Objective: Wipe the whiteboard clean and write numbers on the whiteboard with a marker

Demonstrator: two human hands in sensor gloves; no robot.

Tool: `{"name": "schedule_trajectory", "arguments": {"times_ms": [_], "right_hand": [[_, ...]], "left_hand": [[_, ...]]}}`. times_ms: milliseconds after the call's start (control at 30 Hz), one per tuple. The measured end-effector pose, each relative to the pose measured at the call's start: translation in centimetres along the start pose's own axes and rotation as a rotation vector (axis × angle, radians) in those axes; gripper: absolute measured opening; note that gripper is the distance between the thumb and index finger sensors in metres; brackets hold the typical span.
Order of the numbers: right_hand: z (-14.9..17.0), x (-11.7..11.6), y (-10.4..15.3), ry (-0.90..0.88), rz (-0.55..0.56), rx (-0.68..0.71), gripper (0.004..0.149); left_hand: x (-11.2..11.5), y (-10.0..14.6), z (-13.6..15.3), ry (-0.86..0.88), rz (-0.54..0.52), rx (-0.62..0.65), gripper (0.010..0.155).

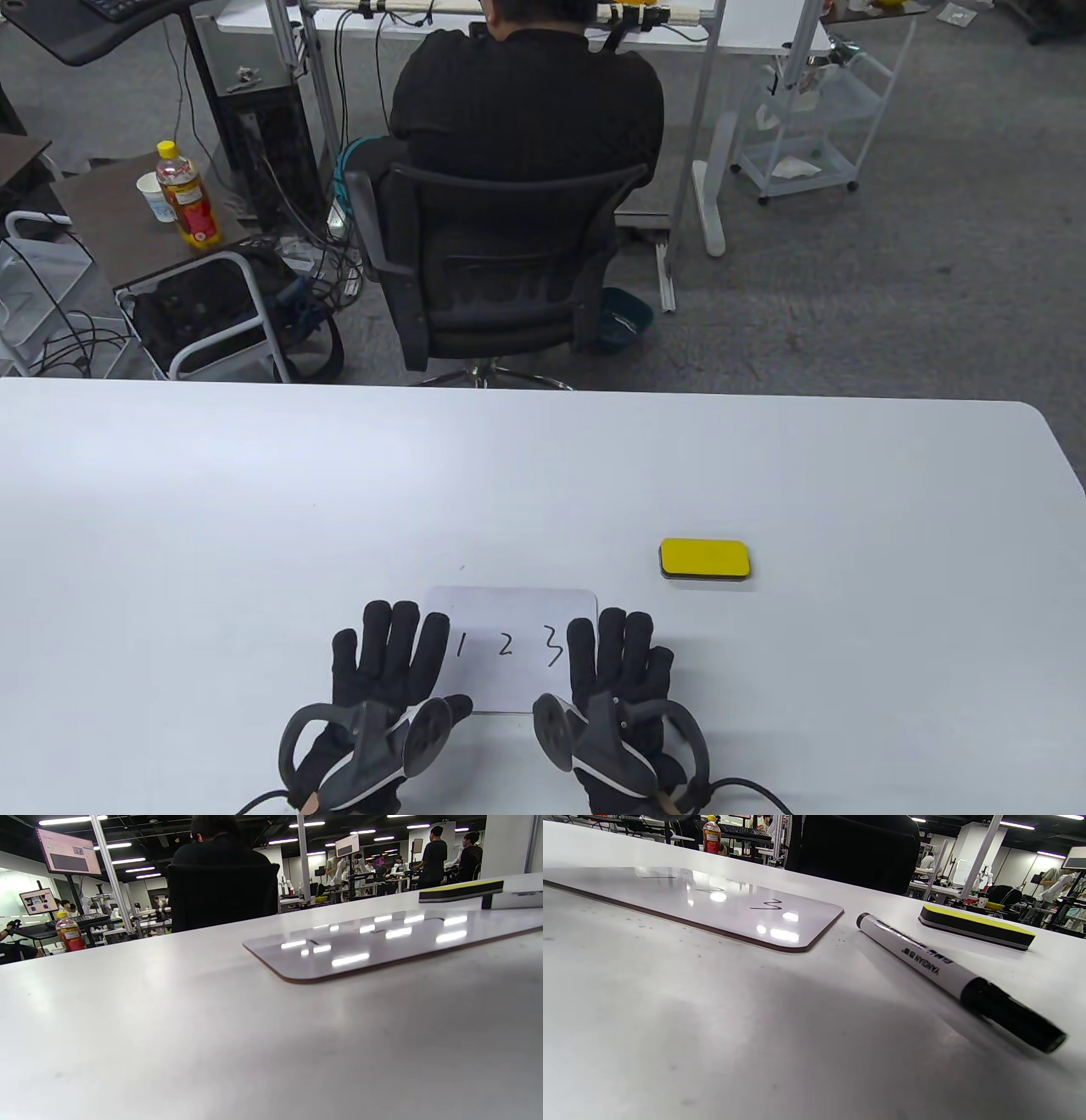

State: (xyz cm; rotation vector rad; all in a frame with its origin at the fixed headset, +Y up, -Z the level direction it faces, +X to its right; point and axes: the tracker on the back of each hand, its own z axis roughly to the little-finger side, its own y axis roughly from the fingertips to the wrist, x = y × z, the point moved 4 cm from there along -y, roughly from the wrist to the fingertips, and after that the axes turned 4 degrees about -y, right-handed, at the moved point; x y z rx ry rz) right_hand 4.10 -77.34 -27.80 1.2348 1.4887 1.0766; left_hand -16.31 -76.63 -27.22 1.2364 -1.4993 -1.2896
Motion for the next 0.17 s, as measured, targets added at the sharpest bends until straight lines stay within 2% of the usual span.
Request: {"name": "schedule_trajectory", "arguments": {"times_ms": [167], "right_hand": [[-0.07,-0.14,-0.07,-0.004,-0.021,0.008,0.091]], "left_hand": [[-0.09,0.04,-0.04,-0.007,0.014,0.0,0.089]]}}
